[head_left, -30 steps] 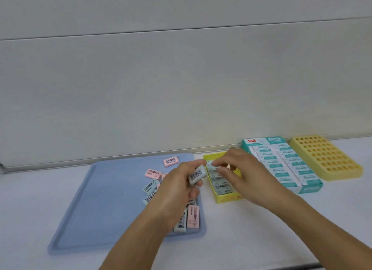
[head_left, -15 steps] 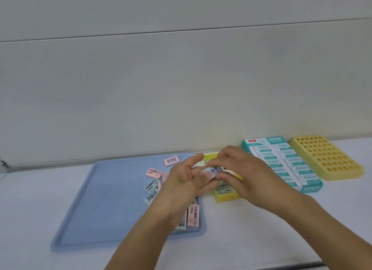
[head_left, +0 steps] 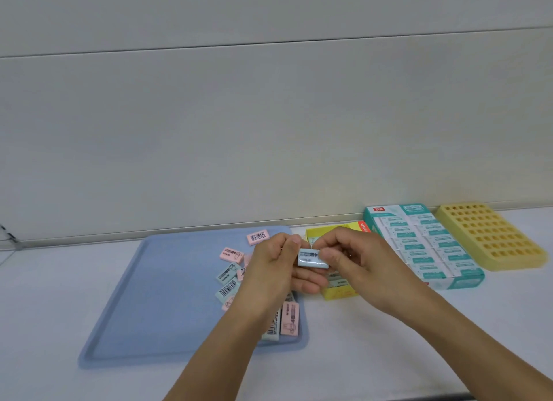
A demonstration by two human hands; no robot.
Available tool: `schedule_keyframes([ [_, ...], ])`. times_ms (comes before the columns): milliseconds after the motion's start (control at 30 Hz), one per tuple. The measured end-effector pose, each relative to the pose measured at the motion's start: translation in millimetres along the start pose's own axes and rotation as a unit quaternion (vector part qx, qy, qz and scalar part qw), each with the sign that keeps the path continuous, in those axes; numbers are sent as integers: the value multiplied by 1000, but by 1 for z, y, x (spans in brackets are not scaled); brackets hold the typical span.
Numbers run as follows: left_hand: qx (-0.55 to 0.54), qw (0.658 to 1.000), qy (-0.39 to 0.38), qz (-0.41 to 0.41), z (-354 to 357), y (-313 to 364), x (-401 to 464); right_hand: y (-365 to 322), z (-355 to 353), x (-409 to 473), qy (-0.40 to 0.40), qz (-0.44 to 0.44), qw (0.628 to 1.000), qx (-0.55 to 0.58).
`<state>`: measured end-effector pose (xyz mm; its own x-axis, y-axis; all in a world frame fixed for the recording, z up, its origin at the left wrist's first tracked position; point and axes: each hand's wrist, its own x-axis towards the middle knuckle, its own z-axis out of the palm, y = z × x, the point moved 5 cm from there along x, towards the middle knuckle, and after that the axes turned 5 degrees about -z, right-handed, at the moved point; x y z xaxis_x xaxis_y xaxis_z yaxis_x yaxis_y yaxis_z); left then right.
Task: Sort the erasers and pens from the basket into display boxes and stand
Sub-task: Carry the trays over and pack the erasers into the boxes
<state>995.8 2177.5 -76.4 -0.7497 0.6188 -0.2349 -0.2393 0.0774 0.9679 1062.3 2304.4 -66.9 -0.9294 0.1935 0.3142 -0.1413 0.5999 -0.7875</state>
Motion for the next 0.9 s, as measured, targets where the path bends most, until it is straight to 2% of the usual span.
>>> schedule_keyframes([
  [100, 0, 1000, 22, -11, -4, -1, 2, 4, 2, 0, -6, 35, 999, 16],
  [233, 15, 999, 37, -12, -4, -2, 2, 6, -3, 5, -4, 64, 997, -38],
  [333, 106, 989, 102, 23, -23, -1, 7, 18, -16, 10, 21, 117, 989, -93],
  [400, 193, 965, 167, 65, -45, 4, 13, 25, -20, 13, 2, 149, 978, -149],
  [467, 304, 923, 216, 93, -66, 11, 24, 29, -14, 17, -50, 169, 966, -191],
  [567, 453, 863, 214, 69, -86, 12, 52, 27, -5, 23, -119, 174, 942, -259],
  [667, 524, 836, 156, 39, -89, 7, 77, 18, -3, 32, -127, 130, 916, -357],
  [767, 577, 807, 115, 45, -85, 5, 88, 0, 10, 50, -106, 19, 929, -355],
  [833, 602, 791, 101, 47, -83, 7, 91, -8, 32, 64, -167, -50, 924, -340],
  [900, 600, 794, 91, 40, -84, 8, 92, -8, 55, 74, -241, -85, 892, -374],
])
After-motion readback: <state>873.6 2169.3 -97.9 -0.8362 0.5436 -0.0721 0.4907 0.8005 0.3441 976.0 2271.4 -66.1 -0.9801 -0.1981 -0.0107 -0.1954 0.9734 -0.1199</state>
